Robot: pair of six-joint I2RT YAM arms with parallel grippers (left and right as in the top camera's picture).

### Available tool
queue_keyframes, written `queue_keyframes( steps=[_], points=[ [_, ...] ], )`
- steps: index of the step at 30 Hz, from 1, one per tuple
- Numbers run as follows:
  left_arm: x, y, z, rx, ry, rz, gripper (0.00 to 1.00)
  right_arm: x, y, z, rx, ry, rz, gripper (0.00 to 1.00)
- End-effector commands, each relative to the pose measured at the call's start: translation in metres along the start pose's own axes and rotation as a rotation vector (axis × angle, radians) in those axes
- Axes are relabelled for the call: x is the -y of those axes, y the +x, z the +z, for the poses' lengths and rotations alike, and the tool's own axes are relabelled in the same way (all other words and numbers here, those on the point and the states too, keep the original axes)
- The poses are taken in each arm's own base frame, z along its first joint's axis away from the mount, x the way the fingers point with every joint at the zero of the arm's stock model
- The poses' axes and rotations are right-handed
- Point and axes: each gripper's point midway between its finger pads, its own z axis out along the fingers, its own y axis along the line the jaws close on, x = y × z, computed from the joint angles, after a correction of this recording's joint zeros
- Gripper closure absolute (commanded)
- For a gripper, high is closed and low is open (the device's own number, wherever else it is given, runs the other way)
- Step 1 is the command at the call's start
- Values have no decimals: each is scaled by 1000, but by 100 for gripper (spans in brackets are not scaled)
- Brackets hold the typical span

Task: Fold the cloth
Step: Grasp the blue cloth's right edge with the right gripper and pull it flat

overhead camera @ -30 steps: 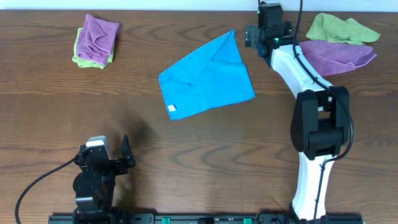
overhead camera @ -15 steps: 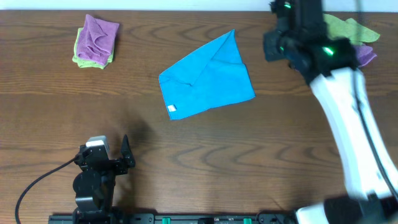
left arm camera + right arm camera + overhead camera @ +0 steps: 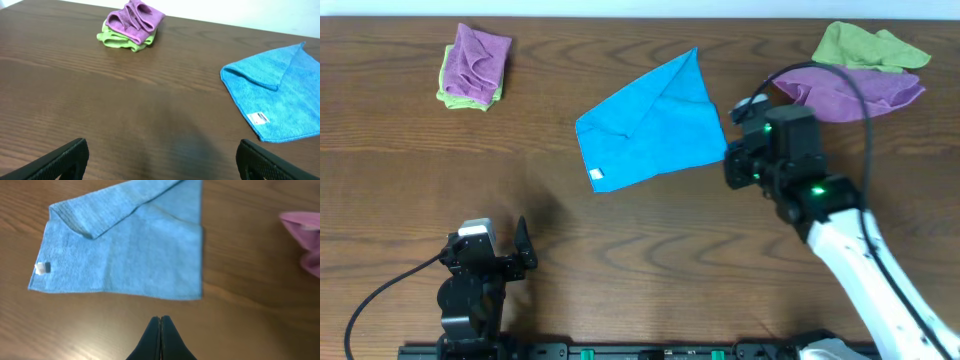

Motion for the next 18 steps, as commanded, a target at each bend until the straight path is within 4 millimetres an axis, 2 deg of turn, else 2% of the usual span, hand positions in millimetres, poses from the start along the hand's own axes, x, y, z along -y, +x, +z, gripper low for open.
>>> queue_keyframes(
  steps=[1,5,8,11,14,18],
  points=[
    [-2,9,3,-20,-10,16,5,-12,10,30,-24,-42,-17,99],
    [-2,9,3,-20,-10,16,5,-14,9,79,-4,-53,-23,99],
    [-2,9,3,-20,-10,16,5,-16,20,109,-18,-59,-28,98],
    [-2,9,3,-20,-10,16,5,-7,29,136,-19,-17,0,99],
    [-2,9,3,-20,-10,15,5,-1,39,155,-24,-1,9,99],
    [-2,9,3,-20,-10,16,5,2,54,164,-63,11,15,98]
  ],
)
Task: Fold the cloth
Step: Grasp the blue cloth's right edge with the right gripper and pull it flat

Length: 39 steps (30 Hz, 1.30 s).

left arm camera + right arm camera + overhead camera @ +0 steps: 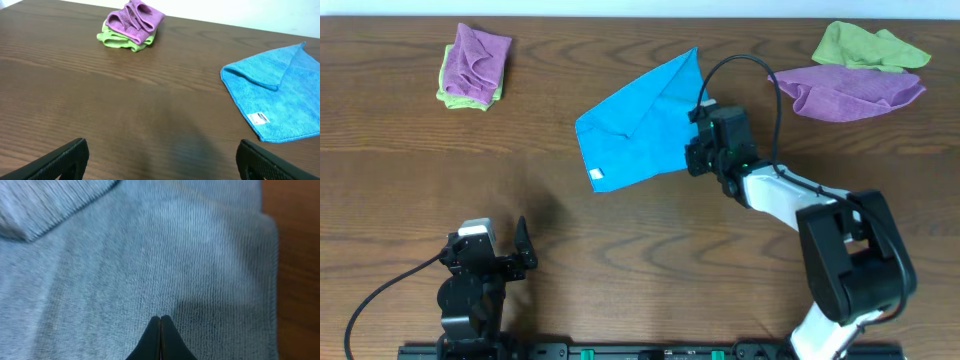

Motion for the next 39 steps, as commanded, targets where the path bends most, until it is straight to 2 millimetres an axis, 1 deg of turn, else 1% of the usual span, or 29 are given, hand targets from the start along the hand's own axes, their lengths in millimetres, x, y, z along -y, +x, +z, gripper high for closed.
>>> queue_keyframes(
  steps=[1,4,6,8,10,11,13,15,18,20,21,22,25,27,29,30,32,34,35,37,39],
  points=[
    [-2,9,3,-20,-10,16,5,4,17,9,-46,24,21,98],
    [-2,8,3,-16,-8,15,5,4,29,12,-90,26,28,99],
    [6,9,3,-22,34,-9,5,5,35,11,-115,28,33,99],
    [17,11,2,-33,103,-72,5,5,44,9,-154,29,38,98],
    [32,12,0,-56,188,-167,5,5,61,2,-230,38,78,98],
    [41,13,-2,-73,239,-225,4,5,72,-3,-282,44,96,99],
    [57,15,-7,-112,332,-318,5,5,88,-14,-356,53,120,99],
    [69,16,-12,-140,397,-361,5,4,101,-27,-428,62,134,99],
    [70,17,-12,-143,403,-368,5,3,117,-49,-523,81,188,99],
    [70,16,-13,-147,405,-392,5,2,119,-61,-544,87,203,99],
    [70,16,-13,-151,404,-414,4,1,115,-68,-536,87,204,99],
    [70,16,-12,-155,402,-432,5,0,106,-74,-508,83,201,99],
    [67,11,-11,-131,387,-432,5,-4,72,-94,-391,63,195,99],
    [69,1,-12,-102,407,-472,4,-14,43,-115,-291,8,176,99],
    [80,-15,-17,-72,482,-545,5,-27,13,-144,-183,-64,156,99],
    [89,-26,-23,-49,552,-549,5,-32,-5,-164,-115,-87,148,99],
    [110,-51,-43,25,720,-486,5,-38,-37,-206,17,-109,131,99],
    [121,-72,-60,111,822,-423,5,-43,-70,-257,173,-126,110,99],
    [123,-80,-64,150,840,-405,5,-45,-82,-281,240,-133,97,99],
    [123,-90,-69,204,853,-385,5,-49,-94,-320,329,-143,82,99],
    [124,-95,-72,228,861,-374,5,-52,-98,-354,387,-149,74,99]
  ],
)
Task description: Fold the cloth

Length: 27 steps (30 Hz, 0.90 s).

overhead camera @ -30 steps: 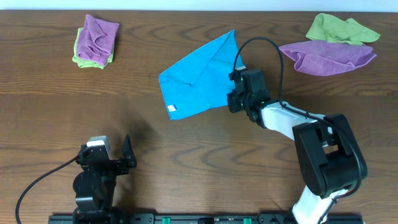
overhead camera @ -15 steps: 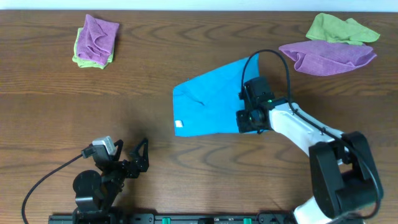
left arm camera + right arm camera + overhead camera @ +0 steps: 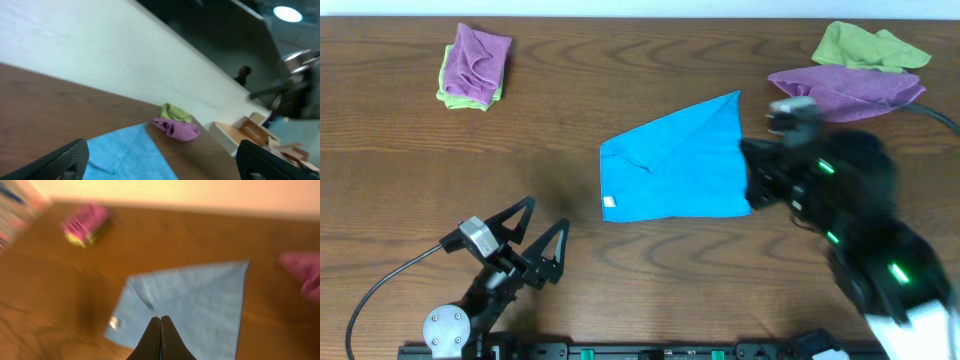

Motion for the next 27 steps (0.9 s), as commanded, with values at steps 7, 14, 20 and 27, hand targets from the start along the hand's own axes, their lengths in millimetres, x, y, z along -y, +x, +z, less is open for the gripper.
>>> queue_keyframes(
  steps=[7,14,20,27],
  points=[
    [19,18,-2,-111,103,-72,5,-16,1,-70,52,-34,-25,99],
    [10,8,-1,-51,48,-93,4,-12,24,-71,-39,-16,-22,99],
    [4,-17,8,-21,-47,-247,4,5,8,-70,-10,92,-48,99],
    [-12,-39,52,-394,-259,-70,4,6,-18,-71,12,123,-45,99]
  ],
)
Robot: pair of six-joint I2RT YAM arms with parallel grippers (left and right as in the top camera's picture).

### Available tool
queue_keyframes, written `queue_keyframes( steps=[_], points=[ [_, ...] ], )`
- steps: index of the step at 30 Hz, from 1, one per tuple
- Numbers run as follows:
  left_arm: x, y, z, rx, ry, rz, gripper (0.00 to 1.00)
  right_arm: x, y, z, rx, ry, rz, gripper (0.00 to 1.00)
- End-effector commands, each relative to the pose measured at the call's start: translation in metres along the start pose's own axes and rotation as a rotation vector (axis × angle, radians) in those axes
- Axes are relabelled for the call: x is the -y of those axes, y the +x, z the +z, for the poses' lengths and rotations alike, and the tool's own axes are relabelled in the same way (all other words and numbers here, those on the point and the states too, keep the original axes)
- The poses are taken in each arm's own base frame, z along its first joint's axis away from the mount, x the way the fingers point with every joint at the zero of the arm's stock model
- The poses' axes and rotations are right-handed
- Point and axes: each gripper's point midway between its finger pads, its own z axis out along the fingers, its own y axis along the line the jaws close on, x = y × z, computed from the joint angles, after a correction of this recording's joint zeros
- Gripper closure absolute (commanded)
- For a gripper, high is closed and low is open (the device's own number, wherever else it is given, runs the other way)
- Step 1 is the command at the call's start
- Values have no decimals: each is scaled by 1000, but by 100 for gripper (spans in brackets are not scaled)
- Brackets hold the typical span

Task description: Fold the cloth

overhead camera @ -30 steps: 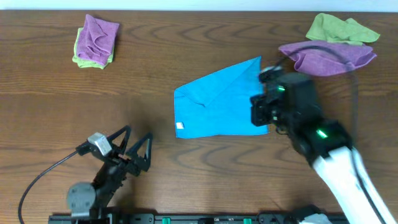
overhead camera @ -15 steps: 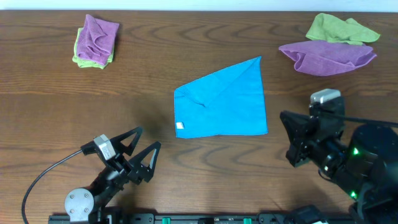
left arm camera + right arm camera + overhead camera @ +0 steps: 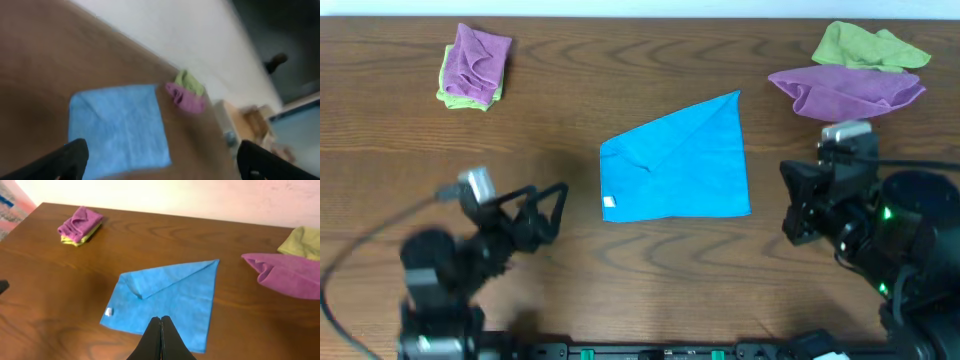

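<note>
The blue cloth (image 3: 675, 165) lies flat at the table's middle, with a flap folded over along its far-left edge and a white tag (image 3: 610, 203) at its near-left corner. It also shows in the left wrist view (image 3: 120, 127) and the right wrist view (image 3: 165, 292). My left gripper (image 3: 552, 210) hangs open left of the cloth, nothing between its fingers (image 3: 65, 160). My right gripper (image 3: 160, 319) is shut and empty, raised near the cloth's near-right side (image 3: 788, 205).
A folded purple cloth on a green one (image 3: 473, 65) sits at the far left. A loose purple cloth (image 3: 845, 90) and a green cloth (image 3: 868, 45) lie at the far right. The table's front edge runs just behind both arm bases.
My left arm has lifted and shifted left, its camera now looking down on the cloth. My right arm has drawn back toward the front. The cloth has not moved.
The cloth first lay further back and left, with my shut right gripper beside its right corner. Then the shut gripper was on the cloth. Later the cloth lay further right and turned, the gripper off it, and my open left gripper had lifted off its rest.
</note>
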Motion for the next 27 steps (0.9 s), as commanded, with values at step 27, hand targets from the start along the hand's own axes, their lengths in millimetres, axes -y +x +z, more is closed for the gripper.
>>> queue_keyframes(
  steps=[27],
  points=[
    [-67,139,205,-896,-667,1149,21,14,18,-36,-36,90,94,99]
  ],
)
